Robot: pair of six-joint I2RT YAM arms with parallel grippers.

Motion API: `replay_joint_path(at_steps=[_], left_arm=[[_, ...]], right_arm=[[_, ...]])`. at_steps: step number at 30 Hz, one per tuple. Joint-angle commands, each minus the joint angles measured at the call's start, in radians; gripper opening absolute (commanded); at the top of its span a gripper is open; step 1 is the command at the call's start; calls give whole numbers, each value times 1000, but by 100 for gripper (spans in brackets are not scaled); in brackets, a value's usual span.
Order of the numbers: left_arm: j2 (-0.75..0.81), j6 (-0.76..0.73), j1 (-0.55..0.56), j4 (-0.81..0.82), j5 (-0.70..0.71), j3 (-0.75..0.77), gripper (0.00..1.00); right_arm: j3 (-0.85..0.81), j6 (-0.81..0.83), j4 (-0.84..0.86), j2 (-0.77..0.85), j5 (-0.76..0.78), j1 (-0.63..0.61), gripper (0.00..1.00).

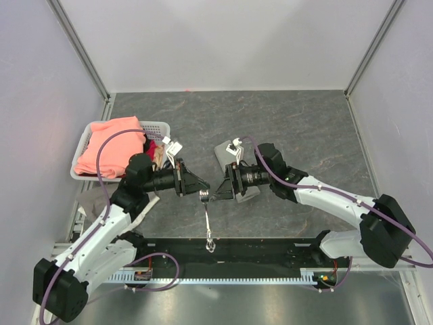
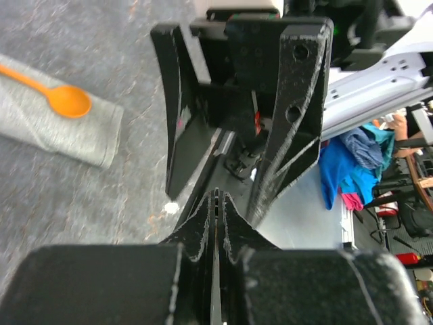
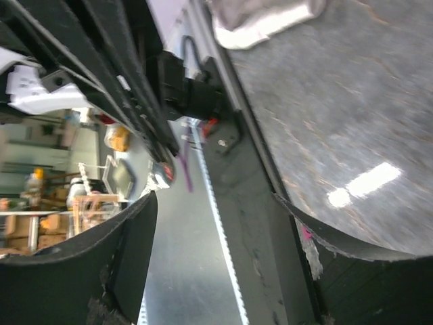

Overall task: Fold the napkin into a case and place the utensils inside
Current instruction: Pass from the left arm to the right, then pass from the right arm to the left

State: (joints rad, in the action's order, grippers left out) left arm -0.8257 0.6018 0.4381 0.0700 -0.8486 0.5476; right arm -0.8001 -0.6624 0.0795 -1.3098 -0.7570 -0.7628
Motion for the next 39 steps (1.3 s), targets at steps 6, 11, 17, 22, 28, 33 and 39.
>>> replay_joint_path(at_steps=[6, 11, 17, 22, 28, 33, 39], left_arm=[[-52, 72, 28, 157, -29, 17, 2], [-70, 85, 47, 163, 17, 38, 2], [67, 110, 44, 7, 291, 31, 76], [117, 134, 47, -32, 248, -49, 88], [31, 274, 176, 178, 144, -143, 86], [-49, 266, 228, 215, 161, -92, 72], [-147, 187, 228, 101, 105, 8, 8]], right_arm=[[68, -258, 425, -57, -67, -70, 64], [85, -313, 491, -80, -55, -81, 25], [107, -319, 404, -65, 42, -53, 0], [191, -408, 440, 38, 172, 65, 0], [147, -390, 371, 127, 266, 141, 0], [139, -405, 387, 144, 262, 142, 0], [92, -241, 167, 205, 266, 151, 11]])
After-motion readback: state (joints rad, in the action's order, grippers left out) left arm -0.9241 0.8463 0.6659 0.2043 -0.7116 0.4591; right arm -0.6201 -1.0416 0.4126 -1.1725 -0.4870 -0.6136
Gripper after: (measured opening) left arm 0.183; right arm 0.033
